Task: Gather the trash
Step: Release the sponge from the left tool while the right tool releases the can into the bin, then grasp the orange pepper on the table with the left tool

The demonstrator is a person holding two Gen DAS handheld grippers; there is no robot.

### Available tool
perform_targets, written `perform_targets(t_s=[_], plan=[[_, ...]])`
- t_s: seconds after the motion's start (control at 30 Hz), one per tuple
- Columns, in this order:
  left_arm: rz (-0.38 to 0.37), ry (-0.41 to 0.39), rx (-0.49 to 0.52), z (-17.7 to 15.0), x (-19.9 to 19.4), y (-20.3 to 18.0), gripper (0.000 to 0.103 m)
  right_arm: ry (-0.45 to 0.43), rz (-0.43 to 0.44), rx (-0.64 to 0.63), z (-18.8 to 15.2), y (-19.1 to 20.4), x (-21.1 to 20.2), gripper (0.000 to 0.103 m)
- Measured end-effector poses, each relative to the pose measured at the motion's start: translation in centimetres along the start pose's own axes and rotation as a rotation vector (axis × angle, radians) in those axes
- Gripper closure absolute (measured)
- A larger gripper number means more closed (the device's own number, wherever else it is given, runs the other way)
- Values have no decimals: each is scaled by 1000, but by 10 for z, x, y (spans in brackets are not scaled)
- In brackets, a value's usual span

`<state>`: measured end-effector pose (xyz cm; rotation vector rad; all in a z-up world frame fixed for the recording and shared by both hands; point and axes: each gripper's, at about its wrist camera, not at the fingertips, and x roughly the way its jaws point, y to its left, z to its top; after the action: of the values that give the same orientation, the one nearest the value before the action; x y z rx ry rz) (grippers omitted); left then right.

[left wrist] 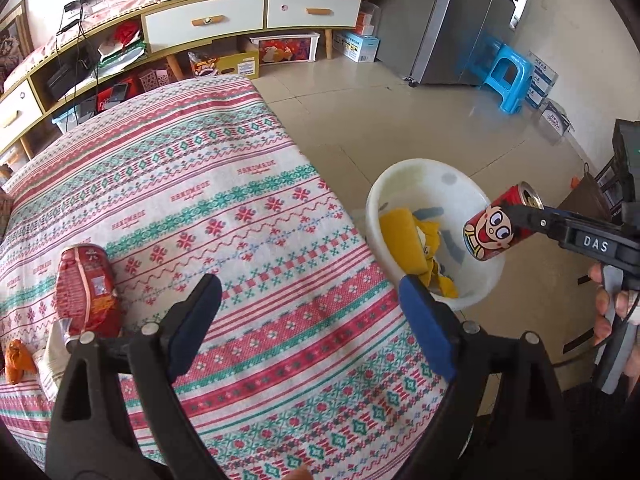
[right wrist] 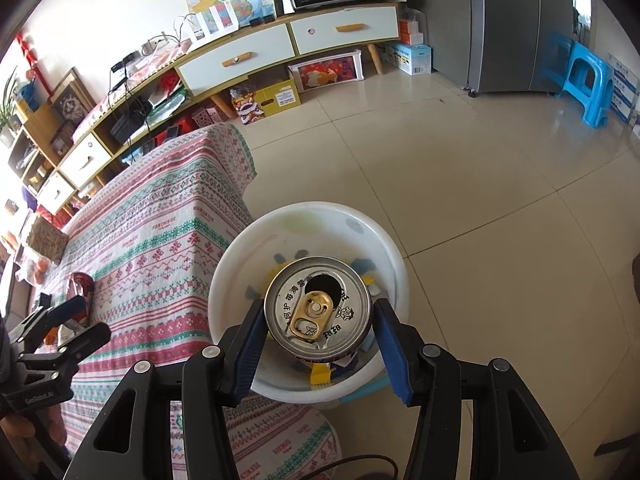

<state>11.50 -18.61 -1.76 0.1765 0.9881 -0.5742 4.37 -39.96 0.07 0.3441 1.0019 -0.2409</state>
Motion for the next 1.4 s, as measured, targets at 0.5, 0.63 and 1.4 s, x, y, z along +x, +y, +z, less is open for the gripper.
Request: perform_targets(t_s=[0.5,0.63,1.4], plan=[[64,-37,-40,-24,-38,53,10,3,-3,31,3,28,10,31],[87,-42,-59,-30,-46,70,10,3,3,9,3,44,10,28],[261,48,-263,-58,-76,205,10,38,101,-161,1,163,33,23]])
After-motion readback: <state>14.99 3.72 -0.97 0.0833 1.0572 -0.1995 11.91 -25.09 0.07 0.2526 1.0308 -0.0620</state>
